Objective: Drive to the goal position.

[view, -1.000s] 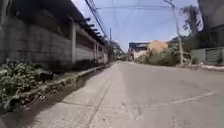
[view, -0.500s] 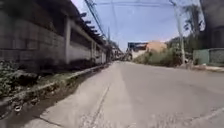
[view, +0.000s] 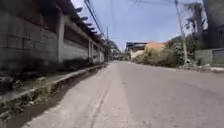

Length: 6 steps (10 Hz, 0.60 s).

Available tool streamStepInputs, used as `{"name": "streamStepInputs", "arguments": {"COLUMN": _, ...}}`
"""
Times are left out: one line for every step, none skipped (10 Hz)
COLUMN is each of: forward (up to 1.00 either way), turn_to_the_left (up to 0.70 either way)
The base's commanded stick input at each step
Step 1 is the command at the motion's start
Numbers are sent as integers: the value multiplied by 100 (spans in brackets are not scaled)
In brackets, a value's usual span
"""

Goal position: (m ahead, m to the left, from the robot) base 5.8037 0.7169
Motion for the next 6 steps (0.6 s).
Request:
{"name": "streamStepInputs", "arguments": {"forward": 100, "turn_to_the_left": -23}}
{"name": "streamStepInputs", "arguments": {"forward": 100, "turn_to_the_left": -3}}
{"name": "streamStepInputs", "arguments": {"forward": 100, "turn_to_the_left": 0}}
{"name": "streamStepInputs", "arguments": {"forward": 100, "turn_to_the_left": 0}}
{"name": "streamStepInputs", "arguments": {"forward": 100, "turn_to_the_left": 0}}
{"name": "streamStepInputs", "arguments": {"forward": 100, "turn_to_the_left": 0}}
